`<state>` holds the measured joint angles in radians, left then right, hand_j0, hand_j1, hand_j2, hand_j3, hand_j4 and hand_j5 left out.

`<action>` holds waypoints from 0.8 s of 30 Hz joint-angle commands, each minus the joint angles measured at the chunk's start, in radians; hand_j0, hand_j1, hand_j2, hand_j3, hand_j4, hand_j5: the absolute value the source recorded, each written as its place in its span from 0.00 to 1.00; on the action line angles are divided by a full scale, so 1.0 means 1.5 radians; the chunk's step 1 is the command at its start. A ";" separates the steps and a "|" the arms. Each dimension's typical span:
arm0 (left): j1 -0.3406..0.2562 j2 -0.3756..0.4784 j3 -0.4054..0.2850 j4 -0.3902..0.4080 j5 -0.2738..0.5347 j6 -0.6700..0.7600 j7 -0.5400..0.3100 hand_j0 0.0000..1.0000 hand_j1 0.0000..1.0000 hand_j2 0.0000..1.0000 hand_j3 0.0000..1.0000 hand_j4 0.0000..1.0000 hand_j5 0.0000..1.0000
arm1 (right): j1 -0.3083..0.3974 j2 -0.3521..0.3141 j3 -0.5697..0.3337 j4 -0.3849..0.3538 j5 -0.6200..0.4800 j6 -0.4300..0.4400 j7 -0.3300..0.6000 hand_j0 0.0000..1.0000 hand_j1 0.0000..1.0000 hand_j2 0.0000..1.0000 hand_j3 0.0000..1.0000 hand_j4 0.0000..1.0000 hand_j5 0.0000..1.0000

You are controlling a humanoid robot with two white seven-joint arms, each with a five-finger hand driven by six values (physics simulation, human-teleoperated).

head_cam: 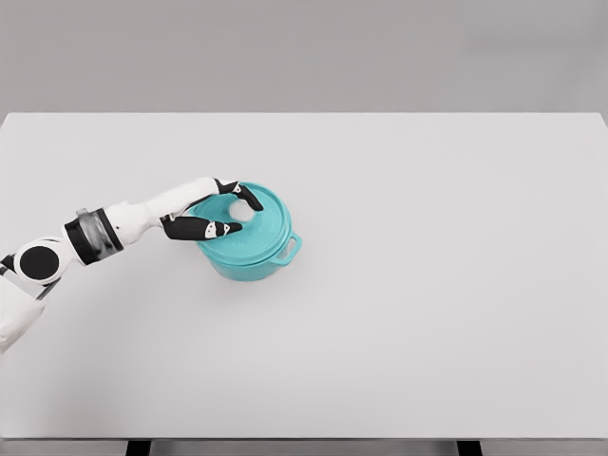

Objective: Cover the pot with left arm

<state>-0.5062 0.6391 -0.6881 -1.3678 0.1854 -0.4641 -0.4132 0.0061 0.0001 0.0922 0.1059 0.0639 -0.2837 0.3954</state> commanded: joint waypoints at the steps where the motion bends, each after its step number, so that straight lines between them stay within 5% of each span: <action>1: 0.000 0.000 0.000 0.000 0.000 0.000 -0.002 0.62 0.62 0.62 0.62 0.62 0.62 | 0.000 0.000 0.000 0.000 0.000 0.000 0.000 1.00 1.00 1.00 1.00 1.00 1.00; 3: -0.001 0.000 0.000 0.000 -0.001 0.000 -0.002 0.66 0.66 0.66 0.66 0.66 0.66 | 0.000 0.000 0.000 0.000 0.000 0.000 0.000 1.00 1.00 1.00 1.00 1.00 1.00; 7: -0.002 0.000 0.000 0.001 -0.003 0.000 -0.001 0.92 0.92 0.92 0.92 0.92 0.92 | 0.000 0.000 0.000 0.000 0.000 -0.001 0.000 1.00 1.00 1.00 1.00 1.00 1.00; 24: 0.002 0.009 0.000 -0.002 0.002 0.005 -0.003 0.98 0.98 0.98 0.98 0.98 0.98 | 0.000 0.000 0.000 0.000 0.000 0.000 0.000 1.00 1.00 1.00 1.00 1.00 1.00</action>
<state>-0.5031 0.6493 -0.6891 -1.3701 0.1959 -0.4560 -0.4176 0.0061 0.0001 0.0922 0.1059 0.0639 -0.2839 0.3954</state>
